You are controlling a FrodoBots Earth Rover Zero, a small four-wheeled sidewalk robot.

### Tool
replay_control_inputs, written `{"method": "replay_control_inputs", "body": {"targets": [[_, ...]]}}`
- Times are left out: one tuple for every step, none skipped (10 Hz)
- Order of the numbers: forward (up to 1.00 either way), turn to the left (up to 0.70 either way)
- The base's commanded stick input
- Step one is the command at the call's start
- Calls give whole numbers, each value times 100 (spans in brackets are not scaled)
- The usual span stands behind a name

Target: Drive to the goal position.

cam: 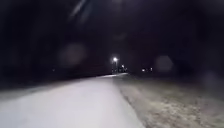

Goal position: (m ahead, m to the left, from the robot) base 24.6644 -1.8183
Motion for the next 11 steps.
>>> {"method": "replay_control_inputs", "body": {"targets": [[100,0],[100,0],[100,0],[100,0],[100,0],[100,0],[100,0],[100,0],[100,0],[100,0],[100,0]]}}
